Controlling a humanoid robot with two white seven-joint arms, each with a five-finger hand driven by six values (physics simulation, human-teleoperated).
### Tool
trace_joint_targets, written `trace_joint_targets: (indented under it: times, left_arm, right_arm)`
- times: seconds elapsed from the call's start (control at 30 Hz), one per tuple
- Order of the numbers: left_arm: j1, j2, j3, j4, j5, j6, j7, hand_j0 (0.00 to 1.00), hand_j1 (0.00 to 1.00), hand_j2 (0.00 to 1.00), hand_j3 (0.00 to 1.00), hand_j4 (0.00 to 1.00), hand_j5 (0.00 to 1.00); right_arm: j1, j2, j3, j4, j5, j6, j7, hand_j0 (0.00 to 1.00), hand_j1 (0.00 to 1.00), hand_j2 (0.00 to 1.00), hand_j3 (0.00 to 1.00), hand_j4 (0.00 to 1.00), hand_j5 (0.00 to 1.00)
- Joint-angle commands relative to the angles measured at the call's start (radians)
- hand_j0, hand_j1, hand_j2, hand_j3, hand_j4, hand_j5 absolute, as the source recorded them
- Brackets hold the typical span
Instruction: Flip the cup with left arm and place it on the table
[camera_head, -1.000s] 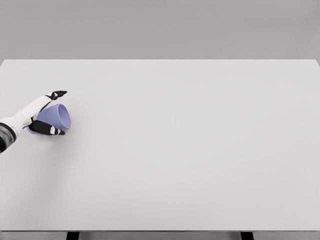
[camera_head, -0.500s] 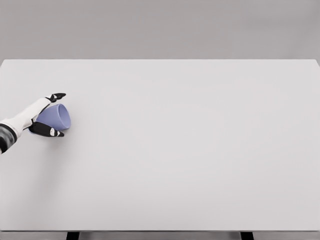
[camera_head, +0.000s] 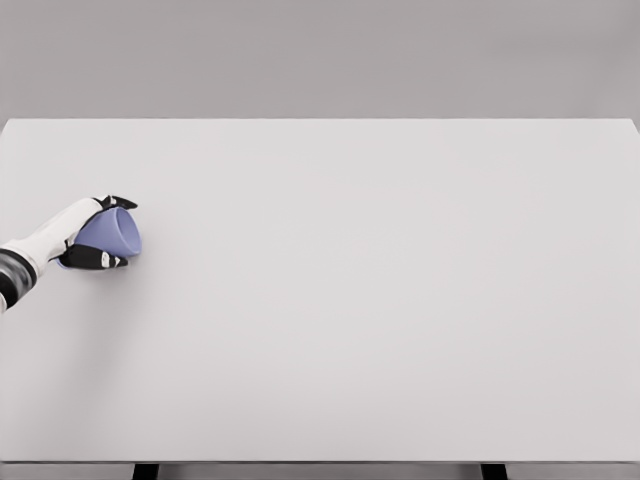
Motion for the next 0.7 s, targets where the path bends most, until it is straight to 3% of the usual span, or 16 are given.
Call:
trace_joint_targets:
  times: [0.0,0.3,0.57,0.67]
  left_arm:
    - [0.0,-0.001,-0.005,-0.001,0.013,0.018,-0.007,0.7,0.7,0.7,0.7,0.7,0.7]
    - [-0.005,-0.001,0.012,-0.007,0.032,0.01,0.014,0.72,0.72,0.72,0.72,0.72,0.72]
    - [-0.011,-0.082,0.09,-0.008,0.057,0.006,0.016,0.74,0.74,0.74,0.74,0.74,0.74]
    - [0.002,-0.091,0.141,-0.008,0.115,0.004,0.016,0.74,0.74,0.74,0.74,0.74,0.74]
  right_arm:
    - [0.0,0.0,0.0,0.0,0.0,0.0,0.0,1.0,1.0,1.0,1.0,1.0,1.0]
    - [0.0,0.0,0.0,0.0,0.0,0.0,0.0,1.0,1.0,1.0,1.0,1.0,1.0]
    - [0.0,0.0,0.0,0.0,0.0,0.0,0.0,1.0,1.0,1.0,1.0,1.0,1.0]
    - [0.0,0.0,0.0,0.0,0.0,0.0,0.0,1.0,1.0,1.0,1.0,1.0,1.0]
